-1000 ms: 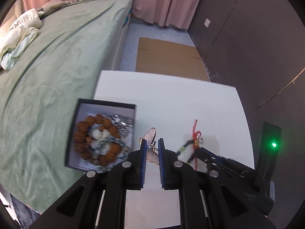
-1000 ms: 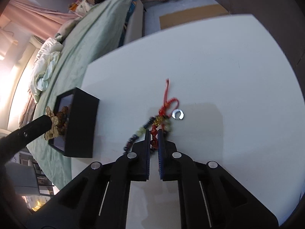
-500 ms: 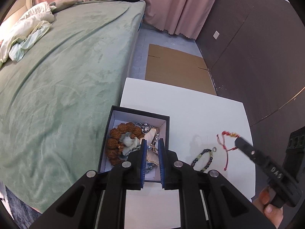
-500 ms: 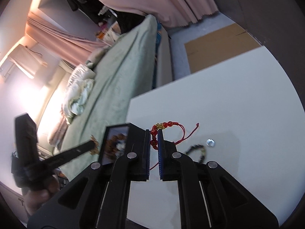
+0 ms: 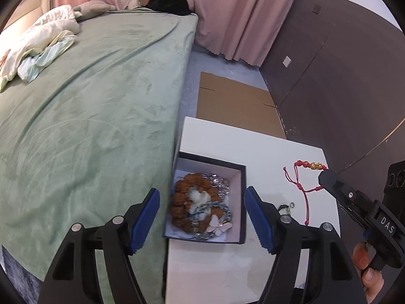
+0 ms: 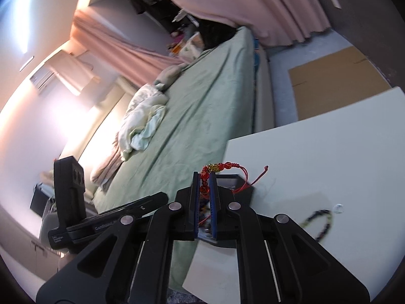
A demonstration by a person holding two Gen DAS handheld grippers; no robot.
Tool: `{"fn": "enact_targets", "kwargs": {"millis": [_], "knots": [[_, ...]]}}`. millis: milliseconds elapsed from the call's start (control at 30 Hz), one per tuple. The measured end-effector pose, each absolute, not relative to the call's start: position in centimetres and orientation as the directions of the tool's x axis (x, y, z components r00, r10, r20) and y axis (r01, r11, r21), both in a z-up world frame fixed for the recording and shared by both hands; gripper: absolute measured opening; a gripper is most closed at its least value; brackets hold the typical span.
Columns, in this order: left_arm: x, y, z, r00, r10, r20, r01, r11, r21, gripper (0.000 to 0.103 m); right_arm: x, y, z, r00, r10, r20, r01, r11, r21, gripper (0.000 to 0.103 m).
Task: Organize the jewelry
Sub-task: 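Lower the red-cord bracelet into the black box and open the right gripper, then grasp the dark bead bracelet with the left gripper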
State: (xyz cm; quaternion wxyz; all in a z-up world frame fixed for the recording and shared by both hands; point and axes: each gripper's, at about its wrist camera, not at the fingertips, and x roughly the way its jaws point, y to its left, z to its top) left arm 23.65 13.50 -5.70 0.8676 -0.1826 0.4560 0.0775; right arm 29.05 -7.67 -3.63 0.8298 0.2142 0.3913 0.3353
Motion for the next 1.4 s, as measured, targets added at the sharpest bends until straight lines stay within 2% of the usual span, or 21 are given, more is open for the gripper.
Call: {"fn": "enact_targets", "kwargs": {"millis": [367, 400, 433, 467, 500, 600, 767, 1167, 1267, 1400], "knots": [[21.4, 16.2, -6.0, 0.571, 0.01, -0.821, -0.357, 0.904, -0.237, 0.073, 29.6, -1.9, -4.8, 0.396, 0.75, -0.53, -0.467, 0.661, 0.587, 0.008], [21.2, 16.5, -6.0, 0.568, 0.015, -0.823, -0.369, 0.898, -0.239, 0.074, 29.8, -1.5, -5.0, 0.4, 0.734, -0.549, -0.458, 0.679, 0.573, 0.011], [21.1, 16.7, -6.1, 0.567, 0.017, -0.824, -0.375, 0.895, -0.24, 0.074, 30.4, -1.0, -5.7, 0.387, 0.717, -0.579, -0.443, 0.696, 0.565, 0.018], [20.9, 17.0, -6.1, 0.566, 0.019, -0.824, -0.381, 0.892, -0.241, 0.074, 30.7, -1.0, -6.3, 0.372, 0.71, -0.598, -0.423, 0.703, 0.571, 0.038], [20.8, 17.1, -6.1, 0.566, 0.021, -0.824, -0.384, 0.891, -0.242, 0.074, 30.7, -1.1, -6.7, 0.371, 0.704, -0.605, -0.408, 0.709, 0.575, 0.05], [20.5, 17.2, -5.5, 0.574, 0.027, -0.818, -0.382, 0.893, -0.239, 0.077, 30.7, -2.4, -6.8, 0.412, 0.676, -0.611, -0.382, 0.737, 0.557, 0.062], [20.8, 16.4, -4.6, 0.592, 0.018, -0.805, -0.362, 0.899, -0.247, 0.077, 30.6, -5.8, -6.6, 0.437, 0.667, -0.604, -0.338, 0.744, 0.577, 0.064], [23.1, 9.5, -5.9, 0.581, -0.082, -0.809, -0.235, 0.936, -0.264, 0.077, 30.4, -13.2, -7.0, 0.434, 0.577, -0.692, -0.187, 0.809, 0.557, 0.064], [23.7, 7.6, -6.6, 0.57, -0.111, -0.814, -0.203, 0.941, -0.271, 0.073, 30.0, -14.3, -7.0, 0.431, 0.574, -0.696, -0.168, 0.809, 0.564, 0.064], [25.0, 5.0, -8.0, 0.541, -0.153, -0.827, -0.158, 0.948, -0.278, 0.062, 29.4, -16.2, -7.0, 0.436, 0.563, -0.702, -0.142, 0.813, 0.564, 0.064]]}}
